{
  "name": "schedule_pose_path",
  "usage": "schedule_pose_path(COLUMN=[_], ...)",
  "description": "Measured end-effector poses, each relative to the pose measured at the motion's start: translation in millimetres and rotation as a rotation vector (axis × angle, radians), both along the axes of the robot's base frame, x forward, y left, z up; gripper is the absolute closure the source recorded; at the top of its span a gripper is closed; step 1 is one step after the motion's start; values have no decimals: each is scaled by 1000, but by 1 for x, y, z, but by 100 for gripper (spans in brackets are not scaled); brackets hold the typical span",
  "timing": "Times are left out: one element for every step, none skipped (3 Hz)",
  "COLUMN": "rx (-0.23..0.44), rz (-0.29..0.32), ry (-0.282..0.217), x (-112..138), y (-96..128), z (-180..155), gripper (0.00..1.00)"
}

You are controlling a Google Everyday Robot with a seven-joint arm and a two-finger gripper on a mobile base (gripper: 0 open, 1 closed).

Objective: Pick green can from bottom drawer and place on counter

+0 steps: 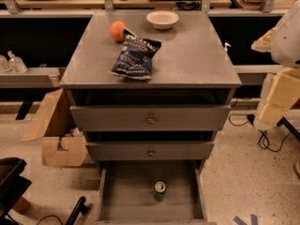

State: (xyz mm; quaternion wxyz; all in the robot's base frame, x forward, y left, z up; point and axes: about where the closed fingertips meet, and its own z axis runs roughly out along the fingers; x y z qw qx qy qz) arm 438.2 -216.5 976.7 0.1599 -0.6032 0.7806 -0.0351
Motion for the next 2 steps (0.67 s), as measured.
schedule_pose_path(rx=[3, 95], rz=[0, -10], ry=[-1, -12], x=[0, 11], y=[0, 0], z=[-1, -34], gripper=[0, 0])
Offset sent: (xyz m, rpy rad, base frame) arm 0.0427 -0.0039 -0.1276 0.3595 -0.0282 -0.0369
